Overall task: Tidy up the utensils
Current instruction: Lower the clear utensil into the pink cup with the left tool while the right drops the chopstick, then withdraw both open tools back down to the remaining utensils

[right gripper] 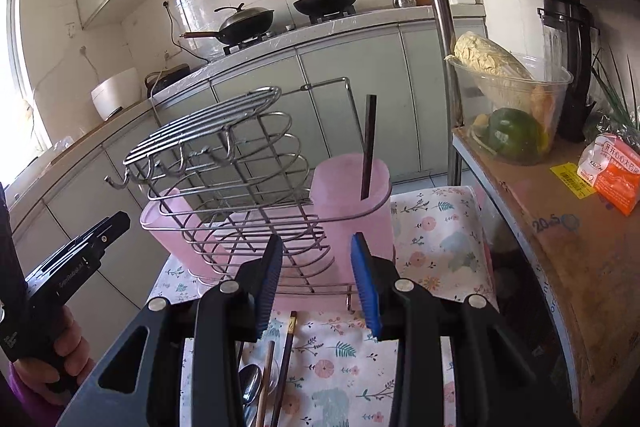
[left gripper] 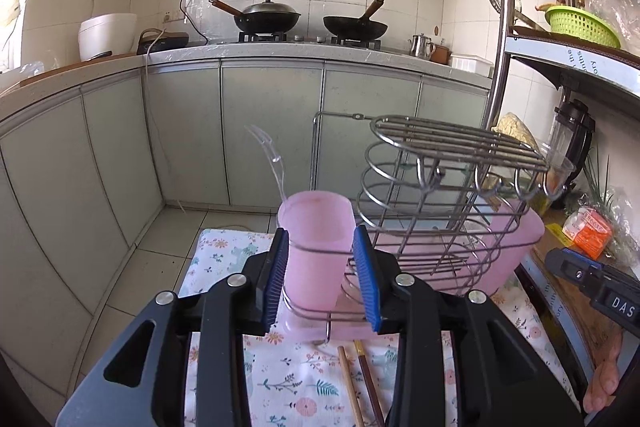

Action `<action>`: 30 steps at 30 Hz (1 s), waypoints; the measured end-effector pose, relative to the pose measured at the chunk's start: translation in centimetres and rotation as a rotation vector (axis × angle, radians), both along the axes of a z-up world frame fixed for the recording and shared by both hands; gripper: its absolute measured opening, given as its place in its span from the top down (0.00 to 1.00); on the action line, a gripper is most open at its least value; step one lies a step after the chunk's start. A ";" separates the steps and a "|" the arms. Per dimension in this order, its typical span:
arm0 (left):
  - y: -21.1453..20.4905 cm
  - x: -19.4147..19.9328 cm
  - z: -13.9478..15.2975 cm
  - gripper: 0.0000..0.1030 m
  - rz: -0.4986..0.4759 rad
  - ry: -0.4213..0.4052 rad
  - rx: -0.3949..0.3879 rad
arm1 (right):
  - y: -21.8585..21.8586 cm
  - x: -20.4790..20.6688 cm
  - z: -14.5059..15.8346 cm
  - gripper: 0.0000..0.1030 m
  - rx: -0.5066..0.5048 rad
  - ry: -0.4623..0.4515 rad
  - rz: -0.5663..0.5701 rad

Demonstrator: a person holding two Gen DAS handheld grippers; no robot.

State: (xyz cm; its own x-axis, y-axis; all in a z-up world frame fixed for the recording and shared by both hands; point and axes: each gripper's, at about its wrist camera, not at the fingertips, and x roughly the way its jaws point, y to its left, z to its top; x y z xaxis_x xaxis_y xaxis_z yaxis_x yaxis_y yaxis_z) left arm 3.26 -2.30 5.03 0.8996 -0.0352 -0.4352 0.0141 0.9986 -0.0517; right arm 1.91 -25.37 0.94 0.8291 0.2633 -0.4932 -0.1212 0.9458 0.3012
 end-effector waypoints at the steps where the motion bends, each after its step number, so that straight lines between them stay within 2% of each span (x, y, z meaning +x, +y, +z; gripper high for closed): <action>1: 0.0 -0.2 -0.1 0.67 0.005 0.005 0.002 | 0.2 -0.1 -0.2 0.66 0.000 0.006 0.004; 16: 0.4 -1.9 -2.1 0.67 0.023 0.072 0.002 | 1.8 -1.1 -2.6 0.66 -0.023 0.083 0.028; 30: 0.1 -2.1 -3.6 0.67 -0.001 0.116 0.009 | 2.7 -0.8 -4.1 0.66 -0.035 0.136 0.041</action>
State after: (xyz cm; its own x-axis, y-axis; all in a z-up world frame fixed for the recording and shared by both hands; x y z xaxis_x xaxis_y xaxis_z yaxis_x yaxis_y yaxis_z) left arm 1.21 -2.23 1.46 0.8434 -0.0318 -0.5363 0.0096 0.9990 -0.0442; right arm 1.11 -22.70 -3.20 0.7431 0.2762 -0.6096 -0.1201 0.9511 0.2846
